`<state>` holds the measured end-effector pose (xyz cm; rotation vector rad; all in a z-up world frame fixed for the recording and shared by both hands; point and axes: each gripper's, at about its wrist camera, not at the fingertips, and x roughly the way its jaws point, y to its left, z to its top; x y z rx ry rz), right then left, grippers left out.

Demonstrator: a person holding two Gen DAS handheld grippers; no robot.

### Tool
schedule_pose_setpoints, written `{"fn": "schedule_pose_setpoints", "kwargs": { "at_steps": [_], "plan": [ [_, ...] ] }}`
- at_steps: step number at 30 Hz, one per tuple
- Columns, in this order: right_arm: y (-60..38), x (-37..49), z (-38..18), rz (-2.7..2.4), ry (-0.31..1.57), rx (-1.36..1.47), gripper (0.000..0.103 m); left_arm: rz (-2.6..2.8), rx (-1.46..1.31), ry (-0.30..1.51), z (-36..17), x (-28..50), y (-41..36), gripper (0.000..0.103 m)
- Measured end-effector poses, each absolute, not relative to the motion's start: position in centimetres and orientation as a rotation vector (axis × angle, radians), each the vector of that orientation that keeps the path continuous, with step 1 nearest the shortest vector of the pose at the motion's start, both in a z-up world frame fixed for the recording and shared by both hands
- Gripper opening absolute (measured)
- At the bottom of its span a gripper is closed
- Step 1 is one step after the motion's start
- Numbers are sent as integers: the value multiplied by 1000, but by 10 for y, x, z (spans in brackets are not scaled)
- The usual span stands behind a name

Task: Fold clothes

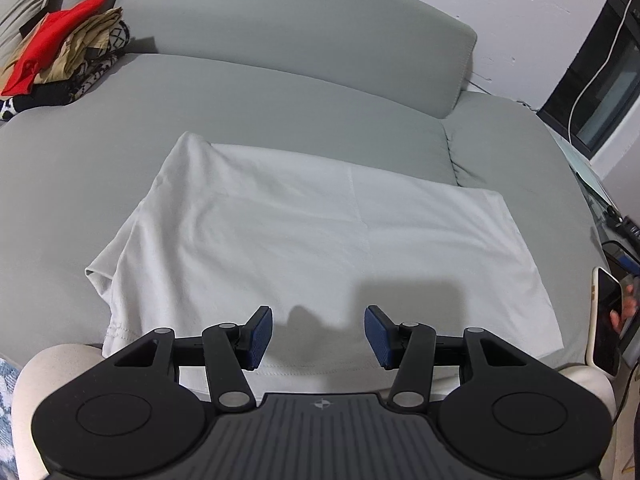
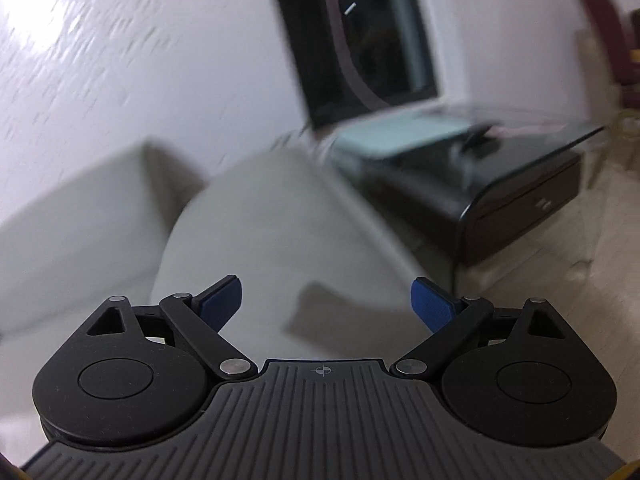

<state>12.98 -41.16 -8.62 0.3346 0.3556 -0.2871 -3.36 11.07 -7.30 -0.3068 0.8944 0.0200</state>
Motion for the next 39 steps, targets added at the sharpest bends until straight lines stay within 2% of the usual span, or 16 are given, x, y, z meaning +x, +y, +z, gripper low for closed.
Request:
{"fn": "schedule_pose_setpoints", "kwargs": {
  "at_steps": [3,8,10,14,20,24,29,34,39],
  "plan": [
    [-402,108,-64,-284,337,398,95,43,-278,888,-74,-37,111,49],
    [-362,65,-56,-54,532,604,95,38,-249,891,-76,-41,110,49],
    [-342,50,-61,62,636,676,92,28,-246,889,-76,-44,110,49],
    [-316,35,-94,157,890,862,74,9,-243,884,-76,-54,111,50],
    [-308,28,-147,89,1088,1019,67,-6,-248,881,-78,-68,111,50],
    [-310,25,-177,102,1011,1135,60,1,-251,877,-79,-72,112,50],
    [-311,25,-182,54,878,1025,51,15,-256,872,-80,-73,115,50],
    [-309,34,-183,4,823,884,52,24,-262,883,-83,-71,118,50],
    [-308,47,-194,56,775,905,53,19,-258,892,-86,-70,116,50]
  ]
}}
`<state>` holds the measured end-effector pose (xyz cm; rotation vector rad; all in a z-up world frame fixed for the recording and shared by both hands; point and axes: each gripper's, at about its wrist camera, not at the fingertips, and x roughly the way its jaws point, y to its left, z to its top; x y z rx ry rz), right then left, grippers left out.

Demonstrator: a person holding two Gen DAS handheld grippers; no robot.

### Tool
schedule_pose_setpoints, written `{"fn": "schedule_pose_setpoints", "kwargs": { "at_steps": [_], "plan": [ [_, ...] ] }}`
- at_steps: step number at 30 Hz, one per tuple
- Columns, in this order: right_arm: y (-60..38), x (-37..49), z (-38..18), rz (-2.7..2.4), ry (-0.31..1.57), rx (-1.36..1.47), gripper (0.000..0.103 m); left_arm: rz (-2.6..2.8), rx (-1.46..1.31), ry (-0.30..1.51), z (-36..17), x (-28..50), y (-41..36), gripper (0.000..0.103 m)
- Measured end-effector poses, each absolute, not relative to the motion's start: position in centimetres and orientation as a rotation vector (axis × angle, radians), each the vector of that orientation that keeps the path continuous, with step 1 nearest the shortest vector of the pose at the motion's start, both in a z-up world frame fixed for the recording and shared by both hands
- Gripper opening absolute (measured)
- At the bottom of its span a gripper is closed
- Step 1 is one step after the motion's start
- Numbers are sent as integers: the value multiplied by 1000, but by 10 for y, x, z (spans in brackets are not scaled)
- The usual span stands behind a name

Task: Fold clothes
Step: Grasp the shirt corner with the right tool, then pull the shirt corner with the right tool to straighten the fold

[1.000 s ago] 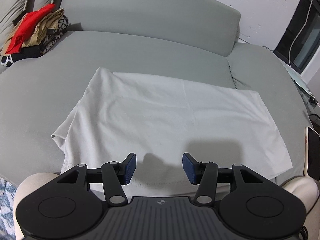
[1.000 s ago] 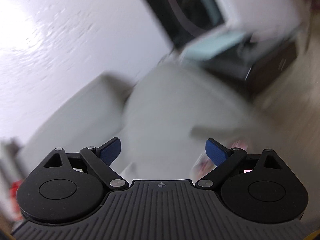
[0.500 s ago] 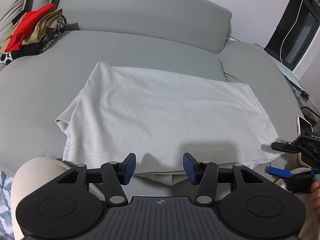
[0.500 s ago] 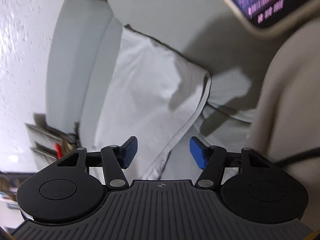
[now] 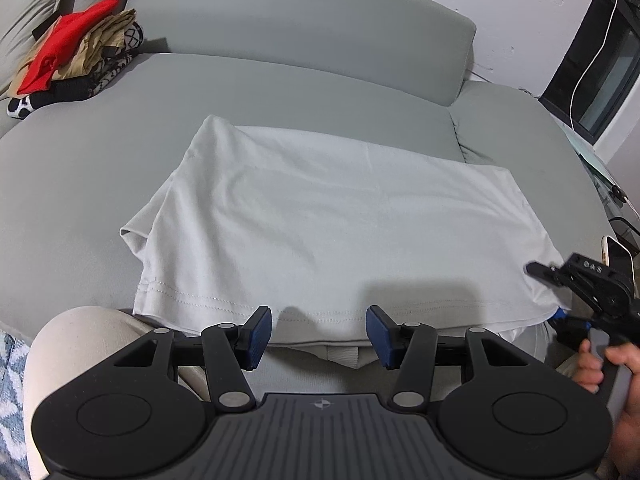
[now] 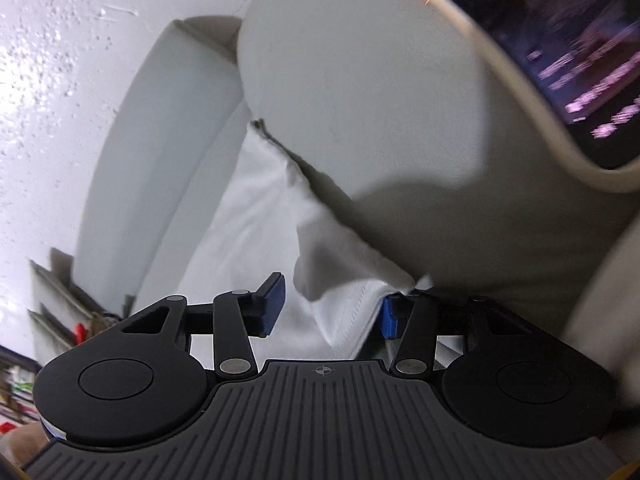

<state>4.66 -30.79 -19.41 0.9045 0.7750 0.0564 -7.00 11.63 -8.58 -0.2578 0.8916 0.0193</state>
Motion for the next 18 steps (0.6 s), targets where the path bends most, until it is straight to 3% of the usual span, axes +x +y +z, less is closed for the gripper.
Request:
{"fn": "schedule_pose_setpoints", "kwargs": {
  "at_steps": [2,4,5,6,8,14,18],
  "plan": [
    [-304,49,-193,67,776,891,53,16,-258,894,-87,-69,116,50],
    [-303,49,-191,59,790,873,41,13,-259,896,-87,-68,115,50],
    [-303,48,-190,50,800,866,25,11,-258,896,-88,-68,114,50],
    [-303,47,-189,40,810,859,17,8,-255,896,-87,-67,113,50],
    [-305,44,-185,26,805,885,10,3,-251,894,-87,-67,111,50],
    [-298,45,-159,-31,814,776,6,6,-266,879,-84,-69,114,50],
    [-270,54,-128,-42,846,538,5,1,-290,859,-78,-68,121,50]
  ]
}}
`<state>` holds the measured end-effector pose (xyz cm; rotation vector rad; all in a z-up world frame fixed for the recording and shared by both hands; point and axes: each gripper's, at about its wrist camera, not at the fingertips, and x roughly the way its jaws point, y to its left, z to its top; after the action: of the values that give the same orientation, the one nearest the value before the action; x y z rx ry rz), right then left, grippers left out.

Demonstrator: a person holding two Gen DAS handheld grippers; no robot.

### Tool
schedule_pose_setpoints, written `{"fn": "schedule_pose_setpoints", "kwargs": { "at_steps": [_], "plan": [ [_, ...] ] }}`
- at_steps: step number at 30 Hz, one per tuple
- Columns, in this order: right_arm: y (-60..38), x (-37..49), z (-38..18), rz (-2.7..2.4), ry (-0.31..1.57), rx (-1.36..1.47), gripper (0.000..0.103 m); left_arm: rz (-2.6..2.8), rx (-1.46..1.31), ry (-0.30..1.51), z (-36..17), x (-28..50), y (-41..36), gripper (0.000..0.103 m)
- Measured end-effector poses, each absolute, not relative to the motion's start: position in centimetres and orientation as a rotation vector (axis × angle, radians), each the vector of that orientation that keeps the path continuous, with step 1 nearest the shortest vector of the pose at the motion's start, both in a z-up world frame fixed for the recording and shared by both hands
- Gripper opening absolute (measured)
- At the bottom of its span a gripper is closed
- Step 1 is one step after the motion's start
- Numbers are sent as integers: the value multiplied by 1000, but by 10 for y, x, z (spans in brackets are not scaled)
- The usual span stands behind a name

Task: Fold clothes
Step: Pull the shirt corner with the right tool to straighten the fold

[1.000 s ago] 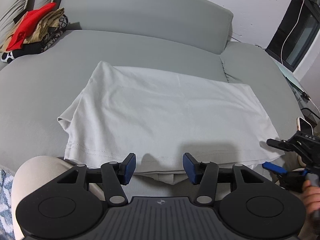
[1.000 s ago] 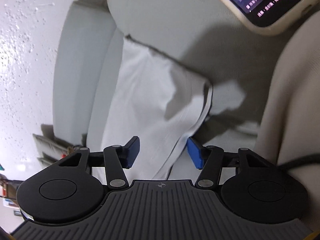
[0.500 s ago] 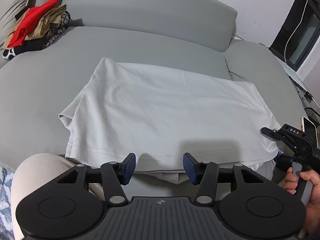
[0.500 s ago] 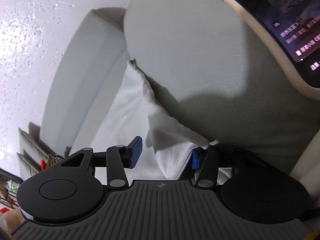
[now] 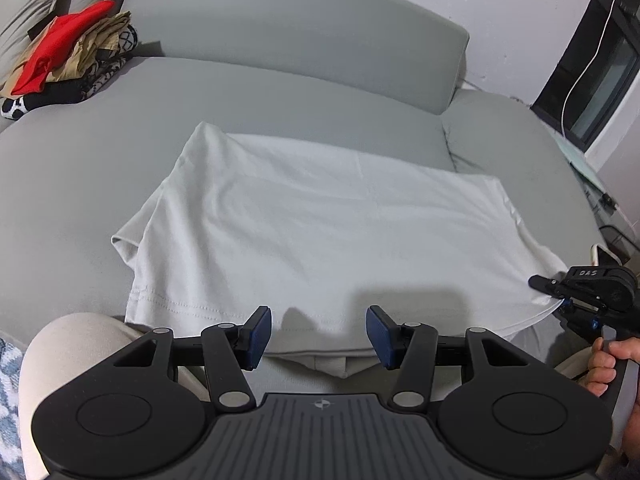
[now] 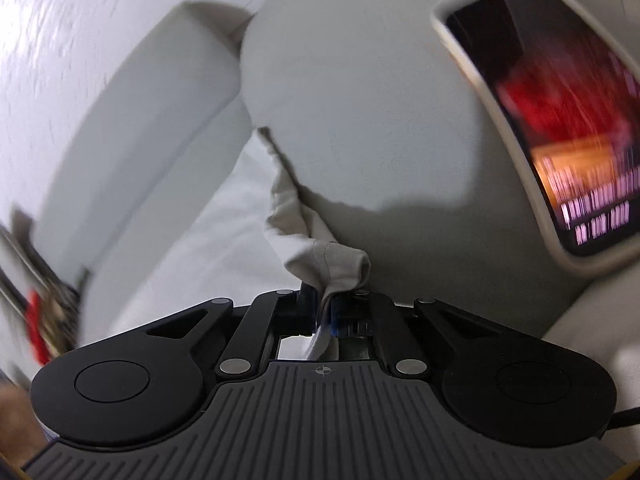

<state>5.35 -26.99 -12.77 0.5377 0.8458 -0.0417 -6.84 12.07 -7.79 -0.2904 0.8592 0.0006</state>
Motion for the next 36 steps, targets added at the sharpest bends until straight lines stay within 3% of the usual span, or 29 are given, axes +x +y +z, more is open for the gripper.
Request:
{"fn": "schedule_pose_setpoints", "kwargs": {
  "at_steps": [10,14,18,25,27,29,33,36],
  "plan": [
    [-106,48,-39,236,647,-22,4,129,-441,707,-49,-86,190,50],
    [-27,58,-36,436,667,-84,5,209,-501,646,-43,-98,224,50],
    [20,54,-68,532,777,-124,4,269,-559,647,-47,-107,246,50],
    [-52,80,-91,334,905,-7,6,173,-570,686,-59,-105,239,50],
    [-94,95,-93,279,984,74,38,138,-564,699,-62,-100,231,50],
    [-136,90,-97,278,1078,182,49,99,-550,713,-65,-95,222,50],
    [-206,70,-97,278,1141,313,49,33,-493,756,-74,-77,198,48],
    [-241,58,-91,229,1041,278,48,-1,-467,790,-81,-57,182,39]
  ]
}}
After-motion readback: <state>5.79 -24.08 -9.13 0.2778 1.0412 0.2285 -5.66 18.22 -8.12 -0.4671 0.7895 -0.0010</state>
